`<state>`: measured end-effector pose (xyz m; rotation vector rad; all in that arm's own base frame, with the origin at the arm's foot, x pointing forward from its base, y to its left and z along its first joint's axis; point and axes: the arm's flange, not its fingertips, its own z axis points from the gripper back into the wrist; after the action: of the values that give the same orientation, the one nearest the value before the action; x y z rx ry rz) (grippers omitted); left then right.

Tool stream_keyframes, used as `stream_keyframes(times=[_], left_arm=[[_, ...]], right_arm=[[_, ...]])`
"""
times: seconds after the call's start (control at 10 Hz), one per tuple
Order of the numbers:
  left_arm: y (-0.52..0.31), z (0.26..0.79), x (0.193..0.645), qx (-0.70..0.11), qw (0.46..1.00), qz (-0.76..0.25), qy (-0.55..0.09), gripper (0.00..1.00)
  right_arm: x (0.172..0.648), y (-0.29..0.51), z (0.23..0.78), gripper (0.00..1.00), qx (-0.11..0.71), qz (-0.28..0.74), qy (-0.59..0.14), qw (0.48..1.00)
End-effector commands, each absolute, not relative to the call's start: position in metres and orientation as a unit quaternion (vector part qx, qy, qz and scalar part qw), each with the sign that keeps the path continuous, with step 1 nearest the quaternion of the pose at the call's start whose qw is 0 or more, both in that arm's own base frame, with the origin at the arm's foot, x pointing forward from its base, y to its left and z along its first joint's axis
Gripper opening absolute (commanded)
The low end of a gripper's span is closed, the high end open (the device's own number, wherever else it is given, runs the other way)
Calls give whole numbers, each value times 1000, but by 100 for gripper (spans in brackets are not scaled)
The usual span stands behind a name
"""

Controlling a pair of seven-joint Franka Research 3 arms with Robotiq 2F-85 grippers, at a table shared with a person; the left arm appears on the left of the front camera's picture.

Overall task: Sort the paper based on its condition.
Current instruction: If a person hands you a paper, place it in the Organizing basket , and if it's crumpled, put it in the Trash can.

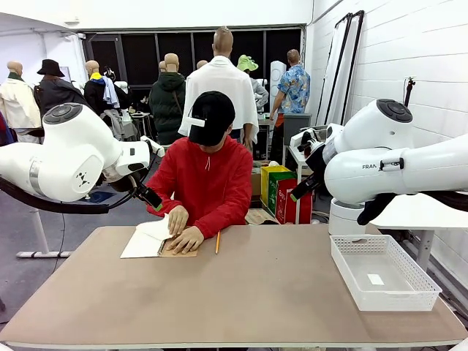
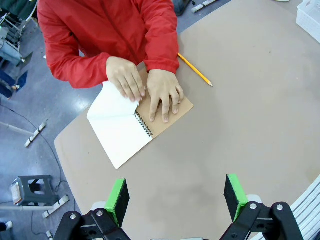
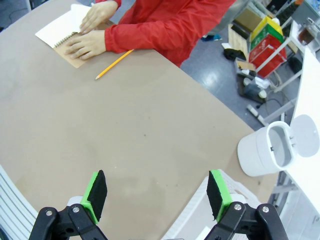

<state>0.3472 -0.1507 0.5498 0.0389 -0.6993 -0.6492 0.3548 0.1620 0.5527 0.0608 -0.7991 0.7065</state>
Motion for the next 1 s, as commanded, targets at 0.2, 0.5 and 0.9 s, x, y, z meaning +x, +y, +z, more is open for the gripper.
stream_keyframes(times=[0.2, 0.5, 0.9], left_arm=[[-151, 550, 347, 19, 888, -313, -337, 100], [-151, 550, 347, 19, 888, -313, -337, 100], [-151, 550, 347, 19, 888, -313, -337, 100]], right_arm=[[355, 162, 553, 100, 30, 336, -381, 861], [355, 162, 553, 100, 30, 336, -381, 861], [355, 162, 553, 100, 30, 336, -381, 861]])
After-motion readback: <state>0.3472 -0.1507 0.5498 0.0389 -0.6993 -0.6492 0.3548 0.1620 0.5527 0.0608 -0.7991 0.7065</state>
